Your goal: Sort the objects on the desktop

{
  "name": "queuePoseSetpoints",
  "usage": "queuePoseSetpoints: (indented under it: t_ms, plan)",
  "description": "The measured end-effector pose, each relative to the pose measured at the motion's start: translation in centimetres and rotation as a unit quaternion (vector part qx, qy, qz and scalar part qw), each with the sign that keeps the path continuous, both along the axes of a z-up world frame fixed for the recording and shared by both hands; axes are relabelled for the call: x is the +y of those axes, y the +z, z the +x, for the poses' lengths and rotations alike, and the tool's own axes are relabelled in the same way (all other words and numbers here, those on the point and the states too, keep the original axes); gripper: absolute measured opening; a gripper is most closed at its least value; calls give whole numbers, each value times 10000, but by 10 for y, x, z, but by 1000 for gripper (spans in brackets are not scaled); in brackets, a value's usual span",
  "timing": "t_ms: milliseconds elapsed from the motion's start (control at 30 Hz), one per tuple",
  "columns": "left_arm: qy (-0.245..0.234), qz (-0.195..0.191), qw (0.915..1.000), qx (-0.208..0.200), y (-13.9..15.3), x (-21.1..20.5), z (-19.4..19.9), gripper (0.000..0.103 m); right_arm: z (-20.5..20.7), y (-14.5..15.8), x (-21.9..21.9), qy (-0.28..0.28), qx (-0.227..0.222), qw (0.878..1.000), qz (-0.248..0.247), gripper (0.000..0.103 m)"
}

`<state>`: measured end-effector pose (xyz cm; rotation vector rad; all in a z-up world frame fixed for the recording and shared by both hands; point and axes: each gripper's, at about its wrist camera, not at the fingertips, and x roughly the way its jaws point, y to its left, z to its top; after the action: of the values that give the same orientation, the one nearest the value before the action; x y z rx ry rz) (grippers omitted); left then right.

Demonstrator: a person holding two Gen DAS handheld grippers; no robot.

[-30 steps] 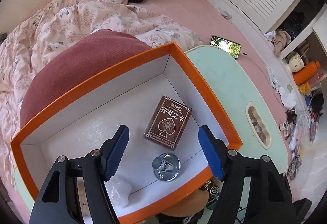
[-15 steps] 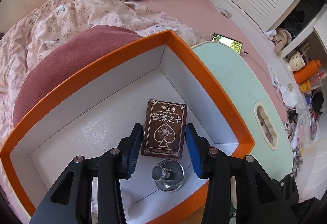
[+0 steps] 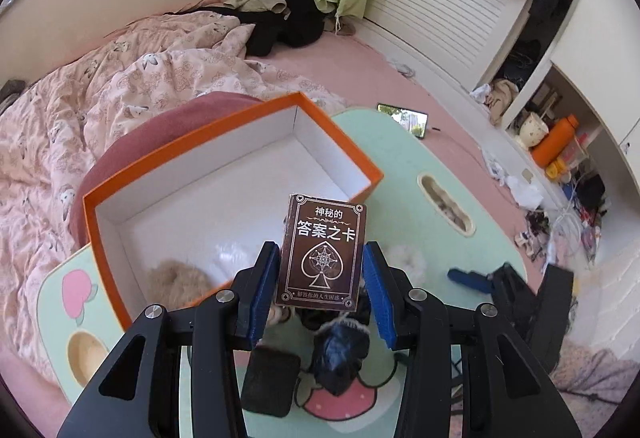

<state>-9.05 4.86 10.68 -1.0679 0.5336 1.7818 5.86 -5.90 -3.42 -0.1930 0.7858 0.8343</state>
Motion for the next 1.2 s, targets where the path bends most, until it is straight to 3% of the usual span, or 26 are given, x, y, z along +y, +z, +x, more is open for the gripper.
queuePoseSetpoints:
  t_ms: [100, 233, 300, 367, 433, 467, 667, 900, 967, 1033, 1067, 1200]
  plan:
    - [98, -124, 9999, -1, -18, -11, 1, 45, 0, -1, 1, -30, 4, 10000, 5, 103]
    - [42, -261, 9991, -335, -37, -22, 4, 51, 0, -1, 1, -63, 3, 10000, 7, 103]
    - [203, -201, 9995, -128, -35, -32, 7, 51, 0, -1, 0, -78, 4, 10000, 10, 103]
    - [429, 10, 9990, 126, -30, -47, 12, 59, 0, -1, 1, -86, 5, 10000, 11, 103]
    - [732, 280, 9963, 346, -24, -67, 18, 76, 0, -1, 1, -92, 6, 10000, 12, 103]
    - [868, 384, 9946, 414, -23, -79, 22, 79, 0, -1, 1, -101, 6, 9999, 12, 103]
    - [1262, 533, 9874, 790, -48, -119, 60, 82, 0, -1, 0, -138, 7, 9999, 15, 103]
    - [2000, 269, 9748, 953, -95, -113, 61, 82, 0, -1, 0, -153, 9, 9999, 20, 103]
    - [2024, 195, 9741, 991, -104, -110, 61, 85, -1, -1, 0, -163, 4, 9999, 19, 103]
    - [2046, 180, 9726, 1088, -107, -107, 63, 100, -1, -1, 0, -172, 7, 9999, 20, 103]
    - [2005, 157, 9736, 1080, -107, -106, 64, 103, 0, -1, 0, -179, 13, 9998, 24, 103]
    - [1956, 169, 9748, 1055, -107, -107, 67, 103, -1, -1, 0, -186, 7, 9998, 22, 103]
